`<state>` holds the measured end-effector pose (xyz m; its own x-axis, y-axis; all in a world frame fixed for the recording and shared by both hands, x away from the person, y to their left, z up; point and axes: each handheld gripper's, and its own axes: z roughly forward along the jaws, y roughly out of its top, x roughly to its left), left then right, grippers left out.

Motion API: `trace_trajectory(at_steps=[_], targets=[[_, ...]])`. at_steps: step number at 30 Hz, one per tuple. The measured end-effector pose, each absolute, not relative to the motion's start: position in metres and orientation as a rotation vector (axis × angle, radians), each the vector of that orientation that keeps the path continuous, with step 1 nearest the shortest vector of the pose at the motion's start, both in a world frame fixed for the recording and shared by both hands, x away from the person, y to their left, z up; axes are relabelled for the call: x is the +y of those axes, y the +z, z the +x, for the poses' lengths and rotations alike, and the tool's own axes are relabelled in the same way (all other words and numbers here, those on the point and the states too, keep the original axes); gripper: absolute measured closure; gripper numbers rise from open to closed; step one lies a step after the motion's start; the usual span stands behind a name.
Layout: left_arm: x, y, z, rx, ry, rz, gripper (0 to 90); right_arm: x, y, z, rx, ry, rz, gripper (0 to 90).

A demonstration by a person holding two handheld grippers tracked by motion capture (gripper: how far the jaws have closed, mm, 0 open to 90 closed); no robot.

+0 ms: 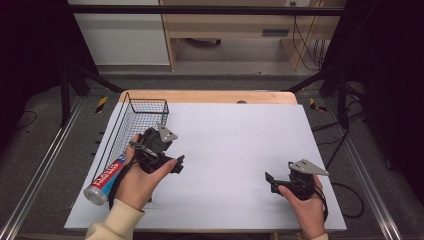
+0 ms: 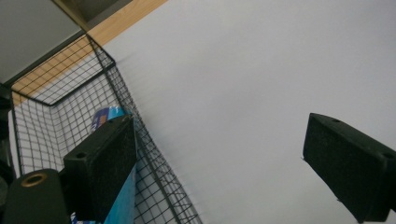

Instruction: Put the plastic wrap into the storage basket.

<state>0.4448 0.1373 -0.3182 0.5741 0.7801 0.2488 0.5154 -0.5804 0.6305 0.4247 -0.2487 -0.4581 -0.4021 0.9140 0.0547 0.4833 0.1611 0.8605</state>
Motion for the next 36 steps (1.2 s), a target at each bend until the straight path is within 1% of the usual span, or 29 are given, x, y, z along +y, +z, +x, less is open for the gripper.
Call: trace_trajectory(at_steps=[12, 23, 33, 36], targets=[[0.108, -0.323, 0.444, 0.968, 0.679, 2.319, 9.8, -0.253, -0.457, 0.424, 1.942, 1.167, 1.333, 6.4], [0.096, -0.327, 0.444, 0.926, 0.656, 2.294, 9.1, -0.261, -0.457, 0.423, 1.913, 1.157, 1.354, 5.9], [0.086, -0.341, 0.449, 0.866, 0.633, 2.263, 7.8, -0.268, -0.458, 0.423, 1.895, 1.151, 1.378, 5.3], [0.08, -0.351, 0.451, 0.859, 0.592, 2.274, 7.7, -0.269, -0.458, 0.422, 1.891, 1.148, 1.384, 5.3]])
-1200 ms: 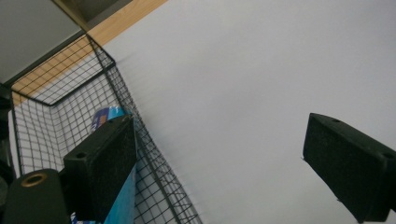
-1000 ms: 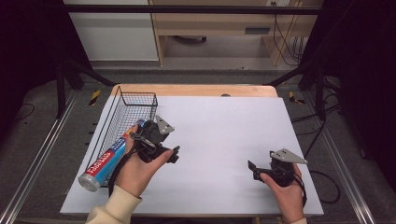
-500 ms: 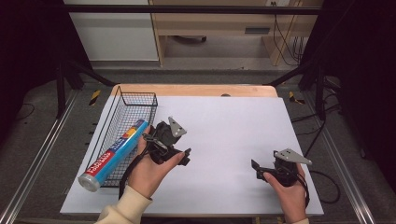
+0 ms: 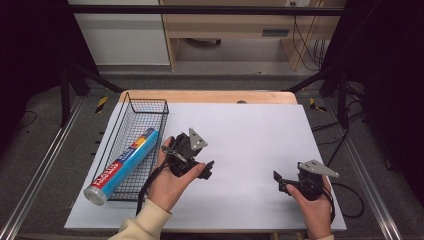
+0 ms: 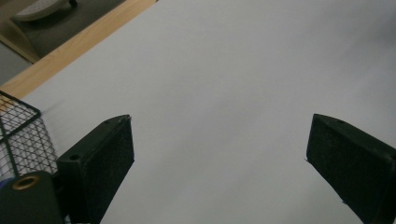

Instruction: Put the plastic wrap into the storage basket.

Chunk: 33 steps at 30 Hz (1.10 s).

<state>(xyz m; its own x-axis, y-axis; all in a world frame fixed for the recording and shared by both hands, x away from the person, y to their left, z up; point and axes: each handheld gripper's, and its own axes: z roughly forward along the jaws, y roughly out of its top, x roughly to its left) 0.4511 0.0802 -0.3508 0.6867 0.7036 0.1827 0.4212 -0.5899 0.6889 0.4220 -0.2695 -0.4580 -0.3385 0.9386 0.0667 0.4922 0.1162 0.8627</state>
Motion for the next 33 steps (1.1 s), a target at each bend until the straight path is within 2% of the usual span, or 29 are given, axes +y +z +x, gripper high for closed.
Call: trace_trajectory(at_steps=[18, 33], targets=[[0.068, -0.422, 0.461, 0.762, 0.48, 2.278, 7.7, -0.269, -0.459, 0.422, 1.903, 1.131, 1.376, 5.3], [0.088, -0.464, 0.46, 0.749, 0.439, 2.292, 7.7, -0.265, -0.469, 0.426, 1.973, 1.055, 1.383, 4.4]])
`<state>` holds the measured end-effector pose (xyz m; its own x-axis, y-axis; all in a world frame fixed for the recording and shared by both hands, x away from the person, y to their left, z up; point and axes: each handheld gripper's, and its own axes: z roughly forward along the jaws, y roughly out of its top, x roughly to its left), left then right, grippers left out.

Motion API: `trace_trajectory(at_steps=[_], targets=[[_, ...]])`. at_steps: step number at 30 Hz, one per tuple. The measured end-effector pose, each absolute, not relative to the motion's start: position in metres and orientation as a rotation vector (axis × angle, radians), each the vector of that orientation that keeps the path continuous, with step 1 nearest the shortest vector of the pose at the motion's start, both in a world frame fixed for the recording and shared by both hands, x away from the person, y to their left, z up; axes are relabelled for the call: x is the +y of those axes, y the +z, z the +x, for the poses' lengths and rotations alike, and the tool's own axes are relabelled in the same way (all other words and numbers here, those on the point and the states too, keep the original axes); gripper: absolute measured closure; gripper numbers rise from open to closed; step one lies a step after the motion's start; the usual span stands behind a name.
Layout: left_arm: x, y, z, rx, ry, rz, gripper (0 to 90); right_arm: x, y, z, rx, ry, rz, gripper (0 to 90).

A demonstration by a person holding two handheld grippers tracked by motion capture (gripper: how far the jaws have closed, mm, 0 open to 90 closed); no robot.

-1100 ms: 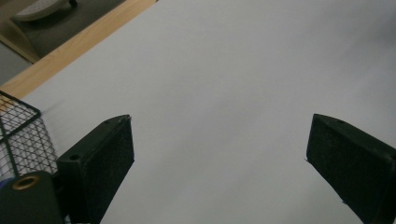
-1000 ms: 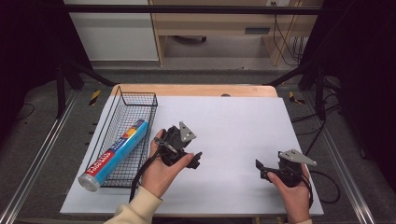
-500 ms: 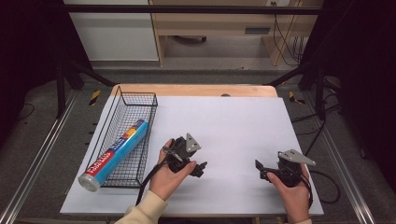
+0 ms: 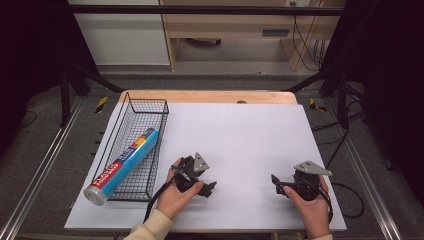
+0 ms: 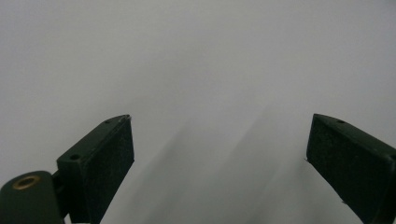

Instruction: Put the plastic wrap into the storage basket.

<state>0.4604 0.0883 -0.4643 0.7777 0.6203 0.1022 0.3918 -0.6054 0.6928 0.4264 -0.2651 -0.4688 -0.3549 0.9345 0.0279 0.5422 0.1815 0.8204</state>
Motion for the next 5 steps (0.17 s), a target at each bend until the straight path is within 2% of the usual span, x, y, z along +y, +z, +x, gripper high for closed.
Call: trace_trajectory(at_steps=[5], targets=[[0.102, -0.468, 0.453, 0.795, 0.429, 2.244, 7.4, -0.267, -0.472, 0.428, 1.975, 1.055, 1.401, 4.7]])
